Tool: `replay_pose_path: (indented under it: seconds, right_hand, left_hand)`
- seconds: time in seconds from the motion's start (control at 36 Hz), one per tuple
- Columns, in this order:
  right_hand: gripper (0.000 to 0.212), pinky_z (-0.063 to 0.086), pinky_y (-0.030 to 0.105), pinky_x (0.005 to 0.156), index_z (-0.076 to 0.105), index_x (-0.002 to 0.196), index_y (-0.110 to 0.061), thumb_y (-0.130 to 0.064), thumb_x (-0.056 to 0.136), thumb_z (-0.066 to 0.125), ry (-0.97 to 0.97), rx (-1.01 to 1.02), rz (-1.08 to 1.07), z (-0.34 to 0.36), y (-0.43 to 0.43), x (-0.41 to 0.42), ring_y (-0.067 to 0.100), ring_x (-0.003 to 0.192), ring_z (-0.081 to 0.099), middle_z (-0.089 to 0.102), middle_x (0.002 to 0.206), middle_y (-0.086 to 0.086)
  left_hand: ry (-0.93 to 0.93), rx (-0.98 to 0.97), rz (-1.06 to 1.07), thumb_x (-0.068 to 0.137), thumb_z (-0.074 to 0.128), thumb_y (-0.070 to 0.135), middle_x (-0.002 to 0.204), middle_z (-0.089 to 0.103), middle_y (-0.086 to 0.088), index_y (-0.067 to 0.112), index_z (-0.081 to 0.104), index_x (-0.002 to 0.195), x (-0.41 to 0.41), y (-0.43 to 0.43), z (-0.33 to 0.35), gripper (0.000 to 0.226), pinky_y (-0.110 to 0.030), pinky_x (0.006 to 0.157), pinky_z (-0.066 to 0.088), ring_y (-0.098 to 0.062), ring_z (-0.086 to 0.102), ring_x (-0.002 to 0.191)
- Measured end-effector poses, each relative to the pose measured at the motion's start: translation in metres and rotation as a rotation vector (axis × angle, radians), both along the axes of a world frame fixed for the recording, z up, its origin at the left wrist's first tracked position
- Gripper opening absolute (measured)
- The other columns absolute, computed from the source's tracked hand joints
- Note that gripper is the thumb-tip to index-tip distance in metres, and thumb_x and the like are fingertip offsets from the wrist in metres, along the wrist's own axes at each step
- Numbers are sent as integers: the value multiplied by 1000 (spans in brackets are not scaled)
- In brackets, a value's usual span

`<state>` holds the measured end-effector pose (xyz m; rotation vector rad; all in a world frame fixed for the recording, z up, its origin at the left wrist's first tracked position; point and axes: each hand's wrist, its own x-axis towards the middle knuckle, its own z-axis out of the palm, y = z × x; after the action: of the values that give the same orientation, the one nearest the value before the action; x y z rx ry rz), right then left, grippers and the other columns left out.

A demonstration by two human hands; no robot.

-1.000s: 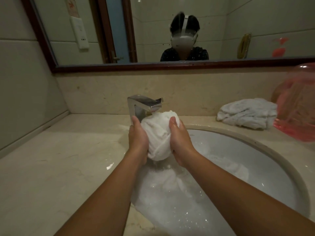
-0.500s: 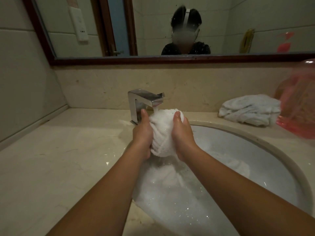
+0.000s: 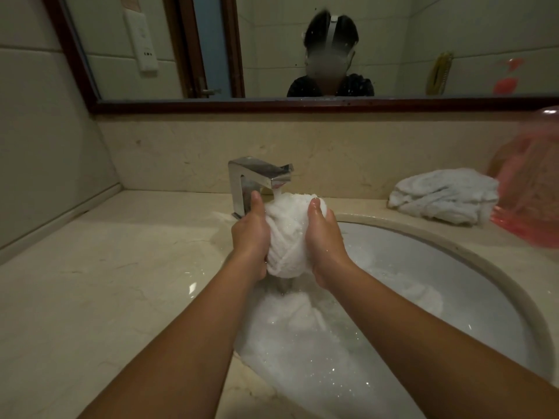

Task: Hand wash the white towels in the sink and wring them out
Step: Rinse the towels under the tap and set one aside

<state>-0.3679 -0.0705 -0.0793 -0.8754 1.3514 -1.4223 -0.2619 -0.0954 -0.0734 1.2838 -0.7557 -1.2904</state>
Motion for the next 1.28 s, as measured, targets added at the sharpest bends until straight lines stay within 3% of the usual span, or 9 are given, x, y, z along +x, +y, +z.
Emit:
replay_pose_path:
  seconds: [0.25, 0.33, 0.42, 0.56, 0.69, 0.81, 1.0, 1.17, 1.28]
  right_hand:
    - [67, 42, 36, 107, 33, 162, -36, -65, 104, 50, 177, -47, 16, -3, 7, -9, 22, 141, 49, 45, 160, -4]
    - [109, 52, 51, 109, 38, 154, -49, -103, 62, 61, 63, 21, 86, -6, 5, 3, 30, 132, 59, 51, 153, 2]
    - [129, 61, 61, 93, 44, 143, -41, -100, 34, 78, -150, 116, 107, -20, -4, -1, 38, 112, 72, 67, 132, 8]
    - [105, 58, 71, 89, 58, 145, -26, -62, 53, 95, -444, 124, 104, -48, -27, -27, 48, 106, 75, 74, 128, 20]
    - [52, 58, 60, 100, 65, 139, -11, -48, 103, 61, -655, -24, 70, -10, -7, -25, 45, 113, 74, 75, 126, 23]
    - [58, 60, 50, 96, 69, 133, -6, -51, 109, 42, -715, -126, 118, -3, -4, -25, 42, 112, 75, 74, 126, 24]
    - [60, 46, 56, 117, 65, 142, -6, -49, 108, 42, -592, -56, 183, -16, -9, -23, 42, 127, 67, 70, 136, 24]
    - [55, 52, 50, 111, 69, 135, -16, -58, 103, 54, -159, 31, 158, -15, -13, -19, 30, 121, 70, 71, 136, 12]
    - [63, 56, 53, 102, 54, 151, -34, -62, 95, 60, -42, 97, 70, -6, -9, -29, 32, 120, 67, 63, 144, 5]
  left_hand:
    - [-79, -169, 163, 99, 48, 74, 102, 77, -8, 17, 72, 104, 1, 2, 1, 62, -45, 87, 63, -28, 75, 96]
    - [-230, -322, 117, 106, 41, 63, 89, 75, -8, 19, 69, 86, -1, 6, 2, 56, -38, 76, 58, -22, 73, 87]
    - [-343, -455, 41, 114, 28, 51, 82, 71, 1, 20, 70, 84, -5, 7, -3, 60, -27, 74, 51, -12, 67, 81]
    - [-348, -508, 39, 116, 26, 43, 94, 70, 2, 21, 64, 95, -7, 7, -7, 48, -29, 84, 53, -11, 68, 91]
    - [-409, -466, 34, 114, 31, 45, 107, 60, 8, 20, 52, 119, -13, 6, -5, 34, -19, 77, 41, -6, 56, 94]
    - [-190, -263, -182, 86, 24, 95, 130, 73, -2, 22, 71, 132, -17, -4, -14, 98, -44, 110, 49, -22, 66, 124]
    - [194, -87, -343, 98, 16, 83, 100, 81, -11, 18, 78, 104, -26, 3, -11, 90, -41, 90, 58, -28, 74, 99]
    - [171, -102, -94, 48, 42, 113, 118, 78, -14, 15, 75, 126, -15, -25, -27, 129, -55, 107, 54, -35, 74, 113]
    - [-84, -163, 76, 101, 18, 79, 120, 74, -9, 14, 68, 133, -9, 2, 2, 88, -46, 97, 58, -29, 70, 111]
